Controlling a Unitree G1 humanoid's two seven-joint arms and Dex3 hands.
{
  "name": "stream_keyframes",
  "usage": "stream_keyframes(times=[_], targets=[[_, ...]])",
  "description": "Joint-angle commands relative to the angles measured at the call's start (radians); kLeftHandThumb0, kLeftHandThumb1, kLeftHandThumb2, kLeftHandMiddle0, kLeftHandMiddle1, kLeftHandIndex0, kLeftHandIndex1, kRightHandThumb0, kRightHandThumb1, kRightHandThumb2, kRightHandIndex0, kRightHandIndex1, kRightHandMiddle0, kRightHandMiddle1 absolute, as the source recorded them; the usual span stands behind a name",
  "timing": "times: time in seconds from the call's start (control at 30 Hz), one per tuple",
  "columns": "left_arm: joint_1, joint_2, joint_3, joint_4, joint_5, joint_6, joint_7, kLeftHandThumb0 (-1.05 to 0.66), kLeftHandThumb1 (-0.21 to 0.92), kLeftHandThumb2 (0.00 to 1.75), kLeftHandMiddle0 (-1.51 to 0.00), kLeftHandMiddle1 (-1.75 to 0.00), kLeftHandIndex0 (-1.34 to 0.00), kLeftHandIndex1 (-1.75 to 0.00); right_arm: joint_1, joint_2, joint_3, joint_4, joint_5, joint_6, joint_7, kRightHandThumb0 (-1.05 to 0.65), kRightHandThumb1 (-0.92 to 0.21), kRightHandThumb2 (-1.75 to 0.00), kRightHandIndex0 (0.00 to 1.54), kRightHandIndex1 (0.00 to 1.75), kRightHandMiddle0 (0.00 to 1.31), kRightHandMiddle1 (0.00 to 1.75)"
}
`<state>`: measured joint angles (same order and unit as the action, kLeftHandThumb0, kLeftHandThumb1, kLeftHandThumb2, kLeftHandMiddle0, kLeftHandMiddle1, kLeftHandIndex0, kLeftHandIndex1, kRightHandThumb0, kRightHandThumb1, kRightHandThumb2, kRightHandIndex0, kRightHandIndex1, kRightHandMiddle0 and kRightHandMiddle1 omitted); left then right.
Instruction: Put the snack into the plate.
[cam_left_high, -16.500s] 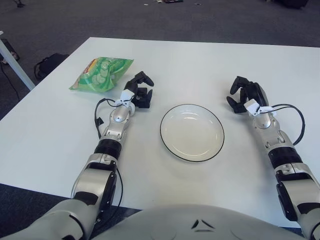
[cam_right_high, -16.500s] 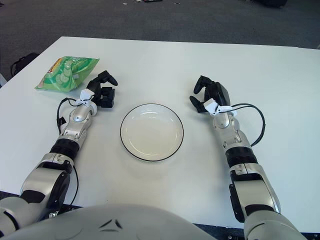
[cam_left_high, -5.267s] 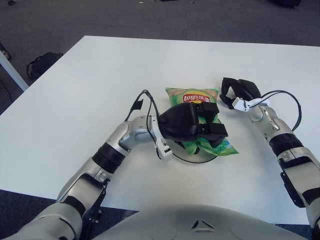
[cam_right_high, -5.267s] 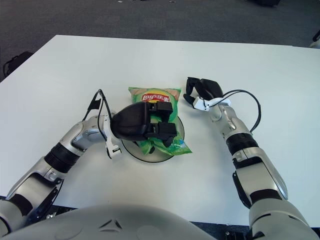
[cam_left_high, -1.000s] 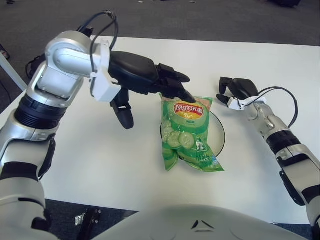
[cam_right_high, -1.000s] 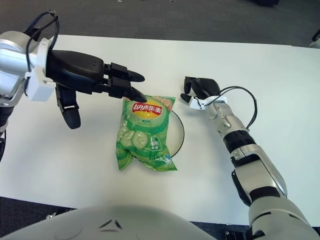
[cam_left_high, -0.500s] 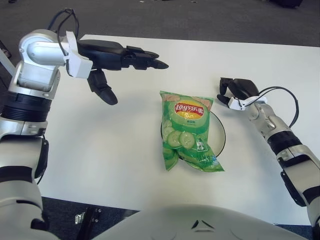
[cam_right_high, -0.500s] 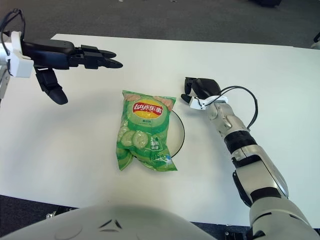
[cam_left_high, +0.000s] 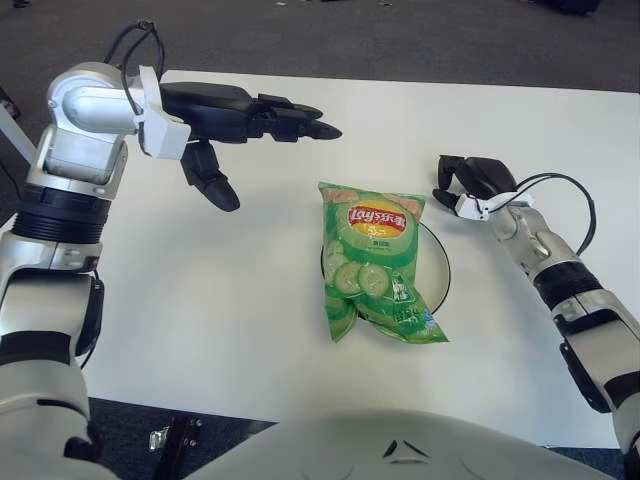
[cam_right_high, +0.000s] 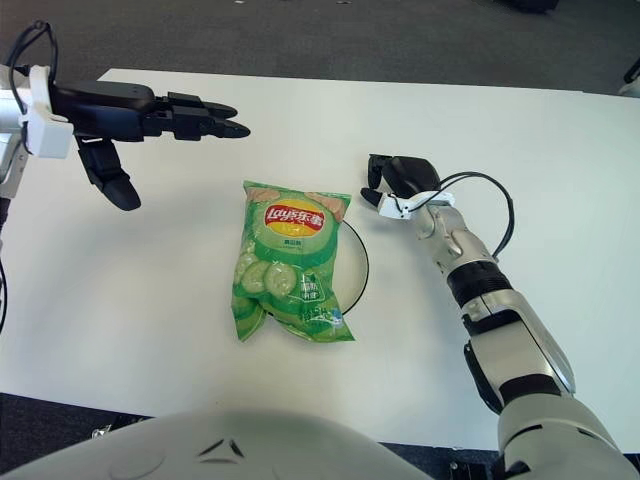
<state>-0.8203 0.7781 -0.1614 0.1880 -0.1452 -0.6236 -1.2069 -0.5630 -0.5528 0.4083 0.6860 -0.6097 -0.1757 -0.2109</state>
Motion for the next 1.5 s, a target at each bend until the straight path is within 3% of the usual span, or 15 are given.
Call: stream_keyframes(times=[0.0,0.57,0.6,0.63,0.67,0.7,0.77,0.87,1.17,1.4,1.47], targets=[[-0.006,-0.003,-0.001,-0.004,0.013,0.001,0.006,-0.69,0.57,0.77,-0.1,-0.07,0.0,-0.1,0.111,0.029,0.043,0.056,-0.019,0.013,0.069,-0.46,-0.38,-1.23,1.16,1.75,0.56,1.75],[-0.001,0.001,0.002,-0.022,0.011,0.011,0.006,-0.69,0.57,0.77,-0.1,-0.07,0.0,-0.1,0.121,0.024,0.04,0.04,-0.019,0.014,0.071,-0.46,-0.38,-1.23,1.16,1.75,0.56,1.75],[0.169,-0.208,0.143,0.137,-0.026,0.026,0.346,-0.69,0.57,0.77,-0.1,-0.07,0.0,-0.1,0.122,0.024,0.039,0.046,-0.019,0.005,0.064,-0.46,-0.38,-1.23,1.16,1.75,0.56,1.75],[0.297,-0.365,0.249,0.256,-0.052,0.038,0.602,-0.59,0.65,0.78,-0.17,-0.35,0.0,-0.42,0.123,0.024,0.038,0.05,-0.018,-0.002,0.059,-0.46,-0.39,-1.23,1.17,1.75,0.56,1.75],[0.382,-0.47,0.32,0.336,-0.069,0.046,0.773,-0.53,0.68,0.82,-0.18,-0.6,0.0,-0.64,0.123,0.024,0.038,0.052,-0.019,-0.007,0.056,-0.46,-0.39,-1.23,1.18,1.75,0.56,1.75],[0.424,-0.523,0.355,0.375,-0.077,0.049,0.862,-0.49,0.7,0.86,-0.18,-0.77,0.0,-0.78,0.123,0.023,0.037,0.053,-0.019,-0.009,0.055,-0.46,-0.39,-1.23,1.18,1.75,0.55,1.75],[0.425,-0.525,0.354,0.375,-0.073,0.047,0.871,-0.46,0.71,0.89,-0.18,-0.91,0.0,-0.91,0.124,0.023,0.037,0.052,-0.021,-0.01,0.055,-0.46,-0.39,-1.23,1.19,1.75,0.55,1.75],[0.352,-0.56,0.355,0.443,-0.092,0.081,0.928,-0.49,0.77,0.87,-0.17,-1.09,0.0,-1.03,0.121,0.021,0.037,0.062,-0.022,-0.02,0.052,-0.46,-0.39,-1.22,1.19,1.75,0.55,1.75],[0.343,-0.617,0.379,0.465,-0.07,0.076,1.06,-0.51,0.81,0.86,-0.31,-1.36,0.0,-1.41,0.114,0.025,0.037,0.082,-0.023,-0.029,0.042,-0.46,-0.39,-1.23,1.21,1.75,0.56,1.75],[0.34,-0.637,0.383,0.472,-0.033,0.099,1.142,-0.5,0.8,0.89,-0.37,-1.5,0.0,-1.56,0.111,0.028,0.037,0.086,-0.024,-0.025,0.046,-0.46,-0.39,-1.23,1.21,1.75,0.56,1.75],[0.344,-0.648,0.381,0.471,-0.02,0.117,1.168,-0.41,0.87,0.67,-0.4,-1.57,-0.11,-1.67,0.111,0.028,0.038,0.086,-0.026,-0.019,0.046,-0.46,-0.39,-1.23,1.21,1.75,0.55,1.75]])
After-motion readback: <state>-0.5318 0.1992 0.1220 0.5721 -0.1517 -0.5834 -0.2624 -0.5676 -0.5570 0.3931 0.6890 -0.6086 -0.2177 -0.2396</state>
